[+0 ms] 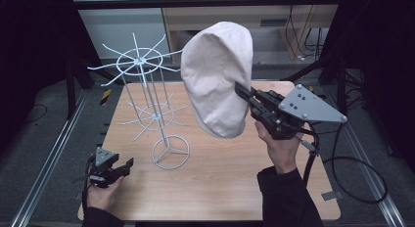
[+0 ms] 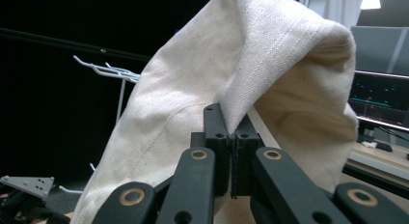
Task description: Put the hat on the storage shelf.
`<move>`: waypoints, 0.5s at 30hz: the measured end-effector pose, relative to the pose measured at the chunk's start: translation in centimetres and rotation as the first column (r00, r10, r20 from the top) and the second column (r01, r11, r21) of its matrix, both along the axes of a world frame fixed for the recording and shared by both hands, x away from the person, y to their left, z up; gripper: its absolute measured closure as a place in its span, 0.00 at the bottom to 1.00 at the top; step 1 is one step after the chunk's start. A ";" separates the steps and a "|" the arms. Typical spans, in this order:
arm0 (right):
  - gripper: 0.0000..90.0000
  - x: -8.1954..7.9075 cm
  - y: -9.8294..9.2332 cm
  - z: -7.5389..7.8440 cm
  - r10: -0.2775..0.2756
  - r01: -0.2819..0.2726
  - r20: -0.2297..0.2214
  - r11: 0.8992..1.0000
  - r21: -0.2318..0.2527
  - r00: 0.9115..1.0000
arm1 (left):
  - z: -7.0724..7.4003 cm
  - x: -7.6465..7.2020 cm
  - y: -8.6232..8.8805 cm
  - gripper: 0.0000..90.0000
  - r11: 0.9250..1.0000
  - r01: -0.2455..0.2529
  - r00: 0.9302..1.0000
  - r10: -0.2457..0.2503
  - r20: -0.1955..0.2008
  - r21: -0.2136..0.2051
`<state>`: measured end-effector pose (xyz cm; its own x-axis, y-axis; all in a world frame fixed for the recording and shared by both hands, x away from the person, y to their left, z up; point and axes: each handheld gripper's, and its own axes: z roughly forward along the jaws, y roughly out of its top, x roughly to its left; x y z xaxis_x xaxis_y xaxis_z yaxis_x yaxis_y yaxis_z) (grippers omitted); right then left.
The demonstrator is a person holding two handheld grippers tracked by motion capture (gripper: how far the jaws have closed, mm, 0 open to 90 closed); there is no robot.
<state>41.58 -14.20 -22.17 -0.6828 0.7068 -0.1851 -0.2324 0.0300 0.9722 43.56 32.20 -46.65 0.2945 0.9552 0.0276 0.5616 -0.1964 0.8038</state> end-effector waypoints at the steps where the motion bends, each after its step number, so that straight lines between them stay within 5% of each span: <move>1: 0.99 0.0 0.2 0.1 0.001 -0.001 0.003 1.000 0.000 1.000 | 0.0 0.0 0.0 0.44 1.000 0.000 1.000 0.000 0.000 0.000; 15: 0.99 0.8 4.6 0.7 0.088 -0.088 -0.003 0.994 -0.058 0.996 | 0.0 0.0 0.0 0.44 1.000 -0.001 1.000 0.001 0.004 0.004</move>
<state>42.38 -9.56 -21.45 -0.7418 0.6322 -0.2237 -0.2362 0.0660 0.9695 43.54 32.20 -46.62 0.2938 0.9553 0.0323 0.5582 -0.1990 0.8055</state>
